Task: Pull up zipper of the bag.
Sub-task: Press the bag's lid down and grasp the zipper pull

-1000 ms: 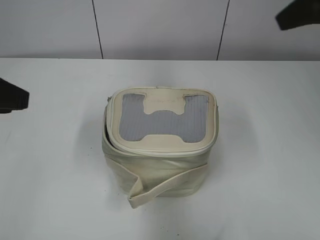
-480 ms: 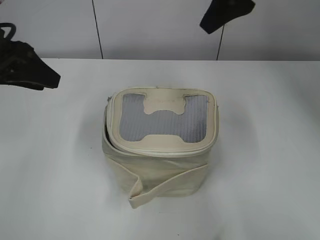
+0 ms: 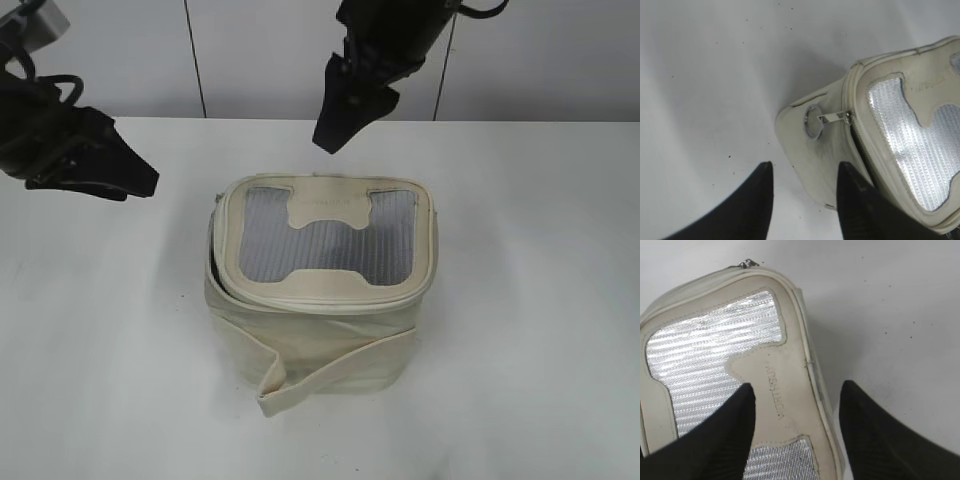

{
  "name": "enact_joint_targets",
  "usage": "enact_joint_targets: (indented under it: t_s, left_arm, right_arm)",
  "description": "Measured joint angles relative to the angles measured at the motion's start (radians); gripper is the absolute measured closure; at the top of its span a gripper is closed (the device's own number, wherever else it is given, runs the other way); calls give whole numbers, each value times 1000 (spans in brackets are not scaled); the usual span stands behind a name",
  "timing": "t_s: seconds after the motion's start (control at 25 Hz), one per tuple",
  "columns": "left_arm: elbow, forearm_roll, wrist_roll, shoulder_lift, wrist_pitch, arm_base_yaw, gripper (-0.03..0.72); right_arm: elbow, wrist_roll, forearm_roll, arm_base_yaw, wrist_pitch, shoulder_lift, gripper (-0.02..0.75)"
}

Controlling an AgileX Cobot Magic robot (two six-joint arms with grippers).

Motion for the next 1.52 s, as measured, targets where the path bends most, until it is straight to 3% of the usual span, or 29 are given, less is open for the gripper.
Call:
enact_joint_targets:
  t_s: [0.44, 1.08, 1.52]
  left_arm:
    - [-1, -4, 2, 48, -21, -25, 360]
    - [-1, -10, 2, 60, -8, -25, 360]
    - [-1, -14, 17, 60, 34, -58, 360]
  right_arm:
    - [-26, -21, 117, 9, -3, 105, 303]
    - [-31, -27, 131, 9, -18, 158, 305]
    - [-33, -27, 133, 9, -25, 190, 405]
